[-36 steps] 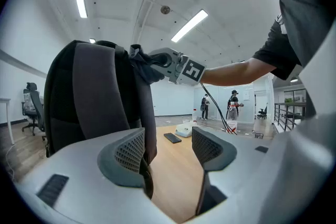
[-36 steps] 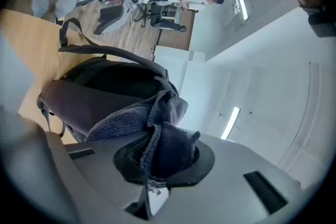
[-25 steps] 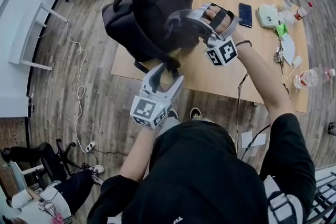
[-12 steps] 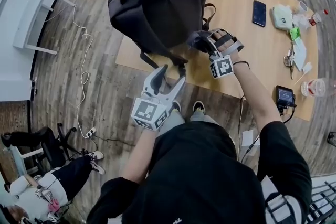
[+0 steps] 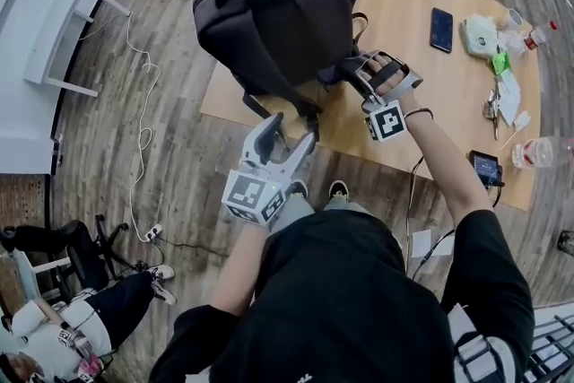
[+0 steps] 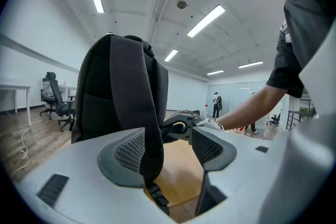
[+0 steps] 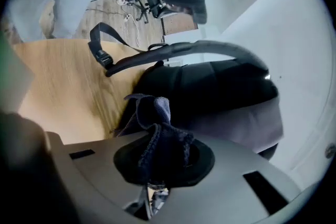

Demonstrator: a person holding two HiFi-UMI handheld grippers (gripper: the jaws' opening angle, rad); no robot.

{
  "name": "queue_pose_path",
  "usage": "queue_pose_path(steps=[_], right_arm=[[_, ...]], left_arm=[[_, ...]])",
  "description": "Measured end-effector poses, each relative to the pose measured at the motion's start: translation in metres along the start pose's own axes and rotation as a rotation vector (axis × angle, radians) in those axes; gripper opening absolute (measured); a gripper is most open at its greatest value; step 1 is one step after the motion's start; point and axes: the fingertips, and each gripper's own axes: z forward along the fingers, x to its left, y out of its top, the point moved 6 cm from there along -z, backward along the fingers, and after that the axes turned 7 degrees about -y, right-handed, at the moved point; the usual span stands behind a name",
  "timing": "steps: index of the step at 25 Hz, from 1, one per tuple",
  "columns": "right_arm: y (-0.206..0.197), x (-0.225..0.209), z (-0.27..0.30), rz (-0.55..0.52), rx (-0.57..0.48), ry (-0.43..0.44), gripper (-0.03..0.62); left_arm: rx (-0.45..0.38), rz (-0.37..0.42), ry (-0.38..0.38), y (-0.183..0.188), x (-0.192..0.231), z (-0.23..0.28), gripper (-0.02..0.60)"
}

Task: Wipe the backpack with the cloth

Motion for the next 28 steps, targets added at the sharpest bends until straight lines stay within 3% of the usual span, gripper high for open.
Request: queue_pose_path(steps=[8,13,17,21,24,28], right_arm=[[-0.001,-0.190,-0.027,-0.142,-0.113,-0.390,0.034],[-0.013,-0.256,-0.010,-0.130,-0.066,-0.410,0.034],[-0.010,-0.255,-0.003,-0.061,-0.054,-0.356,0.034],[-0.004,-0.231,-0.006,-0.023,-0.065,-0.375,0.034],[-0.001,-0.197,-0.005,0.000,-0.066,-0.354,0.034],[-0.003,-0.127,0.006,0.060,-0.046,-0.250,0.034]], left_arm=[[-0.059,0.011,-0.016,0.012,-0.002,0.002,0.293],[-0.087,0.017,-0.008,0.016,-0.001,-0.005,0.293],[-0.093,0.016,0.000,0.019,0.000,-0.014,0.293],[-0.084,0.012,0.007,0.016,0.002,-0.020,0.293],[-0.078,0.007,0.013,0.012,0.002,-0.021,0.293],[-0.083,0.002,0.017,0.010,0.008,-0.020,0.293]])
